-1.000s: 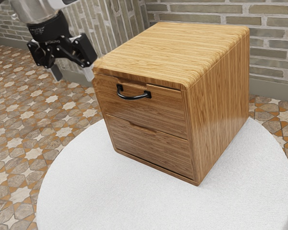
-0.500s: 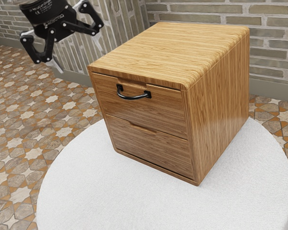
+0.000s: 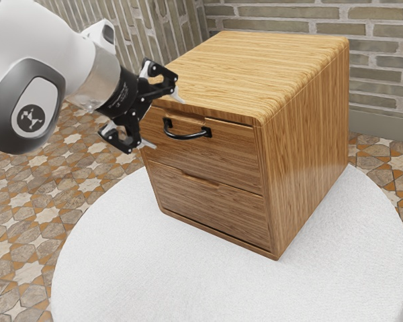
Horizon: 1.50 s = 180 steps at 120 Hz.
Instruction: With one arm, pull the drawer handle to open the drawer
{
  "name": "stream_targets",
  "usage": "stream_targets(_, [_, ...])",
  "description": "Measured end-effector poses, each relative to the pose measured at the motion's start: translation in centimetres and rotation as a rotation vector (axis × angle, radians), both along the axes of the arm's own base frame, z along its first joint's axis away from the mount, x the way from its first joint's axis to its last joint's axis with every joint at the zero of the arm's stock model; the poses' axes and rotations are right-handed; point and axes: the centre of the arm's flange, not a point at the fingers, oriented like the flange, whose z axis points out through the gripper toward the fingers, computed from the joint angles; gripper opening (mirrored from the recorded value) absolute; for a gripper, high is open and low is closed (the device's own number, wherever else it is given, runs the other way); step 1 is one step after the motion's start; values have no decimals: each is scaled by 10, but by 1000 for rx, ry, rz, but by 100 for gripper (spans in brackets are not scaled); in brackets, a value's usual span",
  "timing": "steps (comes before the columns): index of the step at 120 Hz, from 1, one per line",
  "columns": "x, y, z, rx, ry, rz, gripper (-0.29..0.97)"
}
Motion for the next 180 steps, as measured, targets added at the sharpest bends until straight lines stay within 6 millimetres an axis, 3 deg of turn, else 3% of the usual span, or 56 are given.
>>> stream_targets(8, [-16,-11,3,-21,-49,5,67])
stream_targets(22, [-40,-1,6,-51,-107,57,67])
stream_targets(52, [-11,13,-31,-95,-91,125,68])
stream_targets(68, [-13,0,-43,-99,-95,122,68])
stream_targets(94, [-18,18,-58,-117,-93,174,68])
stream_targets(117, [-14,31,-61,-132,-110,205,68])
stream_targets(154, [3,33,-71,-141,-139,213,67])
stream_targets(180, [3,23,-74,-139,-169,197,67])
